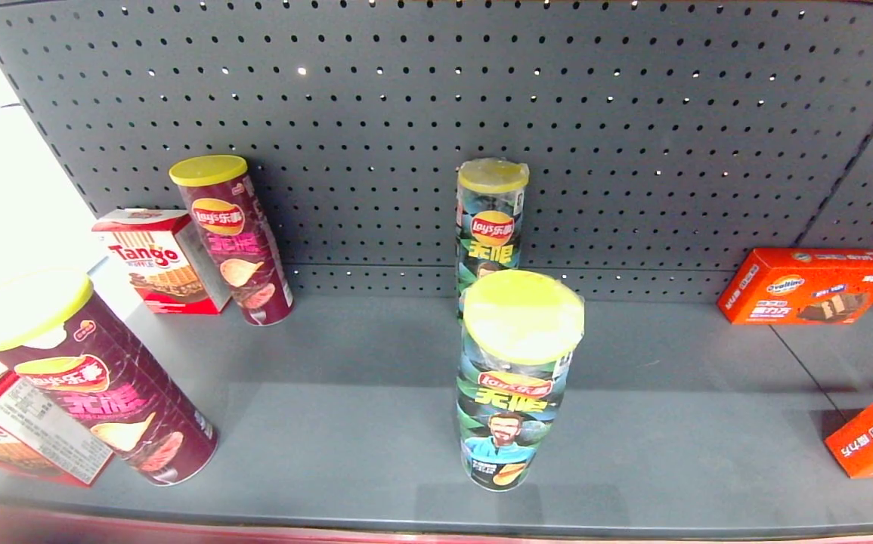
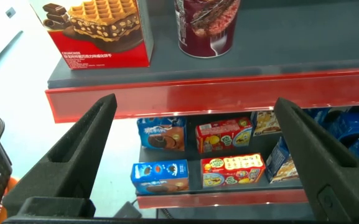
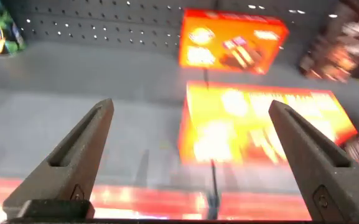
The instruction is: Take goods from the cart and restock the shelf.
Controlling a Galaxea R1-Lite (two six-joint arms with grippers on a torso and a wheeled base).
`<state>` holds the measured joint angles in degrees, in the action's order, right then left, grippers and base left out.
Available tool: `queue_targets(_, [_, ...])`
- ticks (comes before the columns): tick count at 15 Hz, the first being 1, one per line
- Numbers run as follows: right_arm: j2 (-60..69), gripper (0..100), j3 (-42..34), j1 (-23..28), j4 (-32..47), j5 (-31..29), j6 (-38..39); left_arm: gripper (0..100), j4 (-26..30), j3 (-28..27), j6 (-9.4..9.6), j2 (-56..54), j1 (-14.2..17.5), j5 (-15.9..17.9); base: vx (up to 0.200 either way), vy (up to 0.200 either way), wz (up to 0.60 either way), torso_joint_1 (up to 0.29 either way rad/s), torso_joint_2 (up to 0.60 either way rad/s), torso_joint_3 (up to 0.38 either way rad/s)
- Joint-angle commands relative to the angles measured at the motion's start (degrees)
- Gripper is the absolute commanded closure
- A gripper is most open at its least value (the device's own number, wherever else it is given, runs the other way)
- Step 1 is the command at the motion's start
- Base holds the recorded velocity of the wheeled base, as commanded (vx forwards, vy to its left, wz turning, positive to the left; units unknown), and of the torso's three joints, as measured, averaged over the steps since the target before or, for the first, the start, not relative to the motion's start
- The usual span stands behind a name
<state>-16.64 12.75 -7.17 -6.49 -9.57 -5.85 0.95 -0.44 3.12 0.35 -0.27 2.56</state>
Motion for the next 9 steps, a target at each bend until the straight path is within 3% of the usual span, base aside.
queue_targets(1, [11.5, 0, -12.8, 1.0, -2.0, -0.8, -0.2, 0, 0.0, 0.0, 0.04, 0.1, 0.0, 0.0, 0.000, 0.000, 0.00, 0.000, 0.00, 0.000])
queue_targets(2, [11.5, 0, -12.3, 1.0, 4.3, -0.7, 0.2, 0, 0.0, 0.0, -0.04, 0.1, 0.0, 0.0, 0.000, 0.000, 0.00, 0.000, 0.00, 0.000])
queue_targets(3, [11.5, 0, -12.7, 1.0, 3.2, 0.0, 2.2, 0, -0.1, 0.0, -0.13, 0.0, 0.0, 0.0, 0.000, 0.000, 0.00, 0.000, 0.00, 0.000])
queue_targets(5, [11.5, 0, -12.8, 1.0, 3.3, 7.0, 5.5, 0, -0.1, 0.0, -0.13, 0.0, 0.0, 0.0, 0.000, 0.000, 0.00, 0.000, 0.00, 0.000])
queue_targets(6, [11.4, 0, -12.5, 1.0, 7.2, 7.4, 6.3, 0, 0.0, 0.0, -0.13, 0.1, 0.0, 0.0, 0.000, 0.000, 0.00, 0.000, 0.00, 0.000])
queue_targets(9, [10.6, 0, -12.7, 1.0, 6.7, 7.6, 5.7, 0, -0.1, 0.0, -0.22, 0.0, 0.0, 0.0, 0.000, 0.000, 0.00, 0.000, 0.00, 0.000])
